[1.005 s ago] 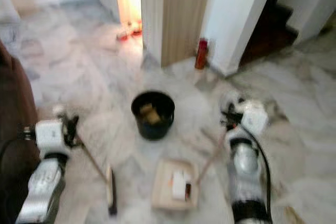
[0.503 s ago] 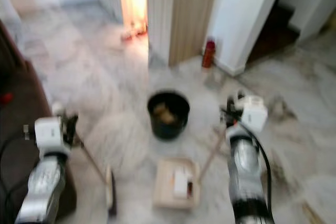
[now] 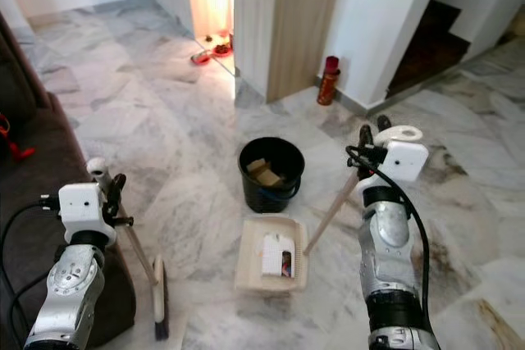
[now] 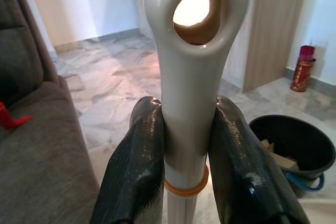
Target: Sweep floor
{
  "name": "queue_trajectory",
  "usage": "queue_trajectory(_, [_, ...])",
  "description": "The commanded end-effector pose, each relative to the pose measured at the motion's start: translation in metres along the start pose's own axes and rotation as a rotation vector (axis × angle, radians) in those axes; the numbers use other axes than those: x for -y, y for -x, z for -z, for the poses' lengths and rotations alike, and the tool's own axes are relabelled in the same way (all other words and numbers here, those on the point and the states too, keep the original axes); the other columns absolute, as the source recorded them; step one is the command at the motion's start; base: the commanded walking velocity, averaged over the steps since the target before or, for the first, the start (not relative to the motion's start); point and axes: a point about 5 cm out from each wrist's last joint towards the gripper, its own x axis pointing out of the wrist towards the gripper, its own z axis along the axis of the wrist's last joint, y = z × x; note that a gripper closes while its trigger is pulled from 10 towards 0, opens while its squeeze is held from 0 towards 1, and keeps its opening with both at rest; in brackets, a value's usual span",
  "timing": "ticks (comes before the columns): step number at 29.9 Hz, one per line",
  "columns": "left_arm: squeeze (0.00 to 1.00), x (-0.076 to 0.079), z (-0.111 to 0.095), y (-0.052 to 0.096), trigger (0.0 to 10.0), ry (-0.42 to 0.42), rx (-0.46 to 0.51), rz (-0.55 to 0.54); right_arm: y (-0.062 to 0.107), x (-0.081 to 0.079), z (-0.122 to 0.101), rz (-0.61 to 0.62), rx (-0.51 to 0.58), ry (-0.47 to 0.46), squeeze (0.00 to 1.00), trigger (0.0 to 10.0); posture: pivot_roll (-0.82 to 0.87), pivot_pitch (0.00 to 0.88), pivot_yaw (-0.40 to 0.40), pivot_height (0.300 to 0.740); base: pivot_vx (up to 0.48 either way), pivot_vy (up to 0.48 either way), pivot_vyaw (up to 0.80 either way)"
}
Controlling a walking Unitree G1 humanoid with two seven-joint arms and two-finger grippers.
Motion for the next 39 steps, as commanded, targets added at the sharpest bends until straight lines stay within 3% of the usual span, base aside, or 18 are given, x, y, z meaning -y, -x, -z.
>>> queue_trajectory(1, [0.00,0.003,-0.009,-0.004,10.0,-0.005,0.050,0.013,-0.013,-0.001,-0.034,0.003,0.158,-0.015,0.00,10.0,0.05,0.000,-0.011,0.740,0.000,0.000,0.00])
queue_trajectory(10, [0.00,0.005,-0.010,-0.004,10.0,-0.005,0.054,0.018,-0.025,-0.005,-0.064,-0.001,0.272,-0.036,0.00,10.0,0.04,0.000,-0.010,0.740,0.000,0.000,0.00])
queue_trajectory(21, [0.00,0.007,-0.010,-0.005,10.0,-0.010,0.053,0.032,-0.028,-0.009,-0.080,-0.002,0.341,-0.075,0.00,10.0,0.05,0.000,-0.007,0.740,0.000,0.000,0.00])
queue_trajectory(39, [0.00,0.006,-0.009,-0.005,10.0,-0.013,0.043,0.032,-0.029,-0.011,-0.084,-0.018,0.354,-0.085,0.00,10.0,0.05,0.000,-0.009,0.740,0.287,0.000,0.00])
